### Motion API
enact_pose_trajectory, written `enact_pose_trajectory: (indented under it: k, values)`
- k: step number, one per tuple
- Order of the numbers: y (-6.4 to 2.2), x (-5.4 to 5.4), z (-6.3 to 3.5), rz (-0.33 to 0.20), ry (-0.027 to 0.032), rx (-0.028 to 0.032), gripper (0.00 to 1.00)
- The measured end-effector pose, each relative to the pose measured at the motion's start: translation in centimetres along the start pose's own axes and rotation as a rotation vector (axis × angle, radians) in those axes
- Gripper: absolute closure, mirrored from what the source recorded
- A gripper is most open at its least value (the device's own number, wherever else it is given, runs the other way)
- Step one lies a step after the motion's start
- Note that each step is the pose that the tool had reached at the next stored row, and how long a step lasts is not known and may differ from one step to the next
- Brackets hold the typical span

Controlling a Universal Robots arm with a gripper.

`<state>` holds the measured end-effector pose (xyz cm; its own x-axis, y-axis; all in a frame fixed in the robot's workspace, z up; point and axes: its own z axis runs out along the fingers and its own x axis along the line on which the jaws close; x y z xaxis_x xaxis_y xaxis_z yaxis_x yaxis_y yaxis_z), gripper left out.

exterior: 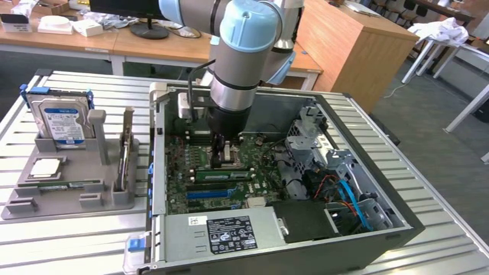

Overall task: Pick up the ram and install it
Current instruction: 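Insert the ram into the slot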

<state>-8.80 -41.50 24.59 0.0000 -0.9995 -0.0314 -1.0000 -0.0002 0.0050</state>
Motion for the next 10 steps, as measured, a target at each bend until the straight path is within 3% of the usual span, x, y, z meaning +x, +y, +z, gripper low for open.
enact_pose_trajectory:
  k: [10]
  values:
    - [0.00,0.02,0.38,0.000,0.0000,0.0000,0.90]
